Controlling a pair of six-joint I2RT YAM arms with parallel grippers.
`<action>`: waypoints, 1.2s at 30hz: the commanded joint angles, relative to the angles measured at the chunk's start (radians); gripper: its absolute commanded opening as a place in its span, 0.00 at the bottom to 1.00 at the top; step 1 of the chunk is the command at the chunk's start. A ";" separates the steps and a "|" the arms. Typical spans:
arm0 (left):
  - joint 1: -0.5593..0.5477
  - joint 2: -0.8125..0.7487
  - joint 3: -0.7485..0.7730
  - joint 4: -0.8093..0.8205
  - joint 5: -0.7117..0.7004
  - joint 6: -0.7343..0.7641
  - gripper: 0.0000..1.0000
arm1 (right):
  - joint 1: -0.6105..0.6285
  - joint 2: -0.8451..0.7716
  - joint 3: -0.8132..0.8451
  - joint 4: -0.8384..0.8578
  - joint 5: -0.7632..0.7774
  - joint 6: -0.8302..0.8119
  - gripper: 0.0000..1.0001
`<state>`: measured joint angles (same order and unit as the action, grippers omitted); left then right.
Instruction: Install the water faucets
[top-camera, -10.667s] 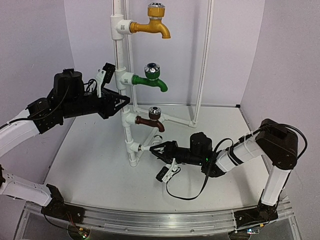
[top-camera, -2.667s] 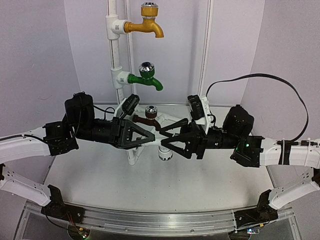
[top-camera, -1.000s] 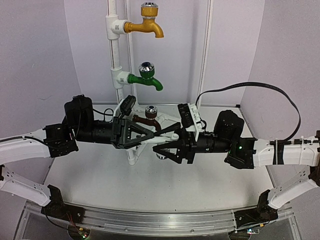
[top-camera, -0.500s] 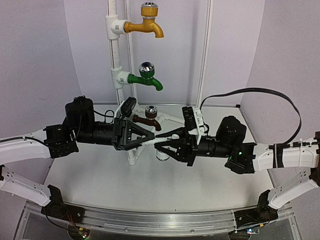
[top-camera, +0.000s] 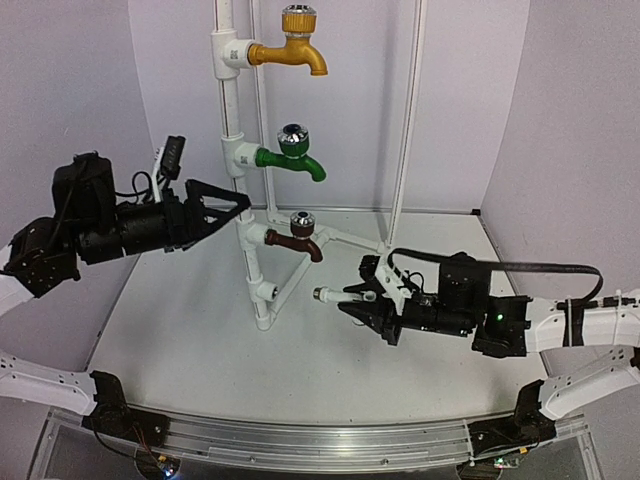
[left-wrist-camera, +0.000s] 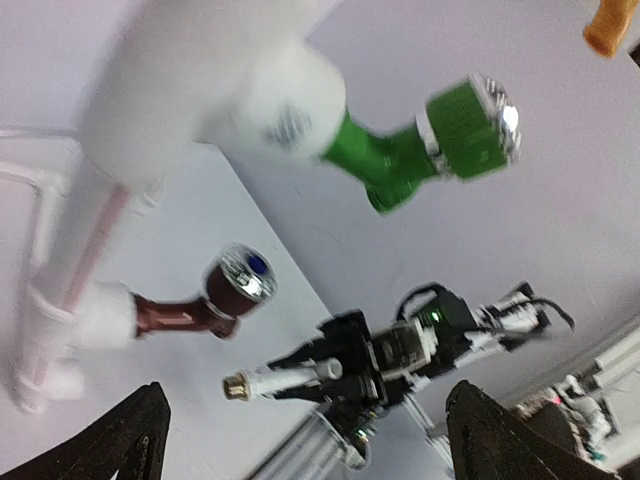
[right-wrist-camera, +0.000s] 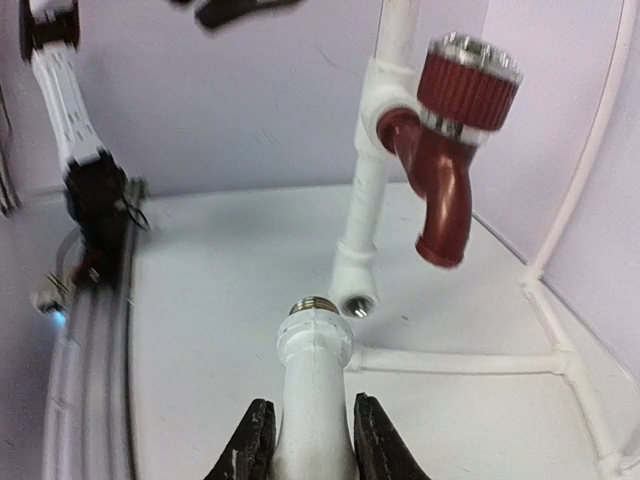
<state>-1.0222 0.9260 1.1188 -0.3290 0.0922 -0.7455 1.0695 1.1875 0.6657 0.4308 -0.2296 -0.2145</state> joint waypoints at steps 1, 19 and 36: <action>0.004 0.019 0.139 -0.199 -0.398 0.188 1.00 | -0.002 0.037 0.007 -0.081 0.231 -0.420 0.00; 0.141 0.327 0.322 -0.197 -0.350 0.397 0.95 | 0.005 0.473 0.088 0.499 0.245 -0.903 0.00; 0.208 0.304 0.165 0.055 -0.181 0.512 0.65 | -0.021 0.611 0.144 0.612 0.187 -0.868 0.00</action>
<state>-0.8253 1.2622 1.3191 -0.3931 -0.1073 -0.3123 1.0542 1.7851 0.7979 0.9478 -0.0325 -1.0954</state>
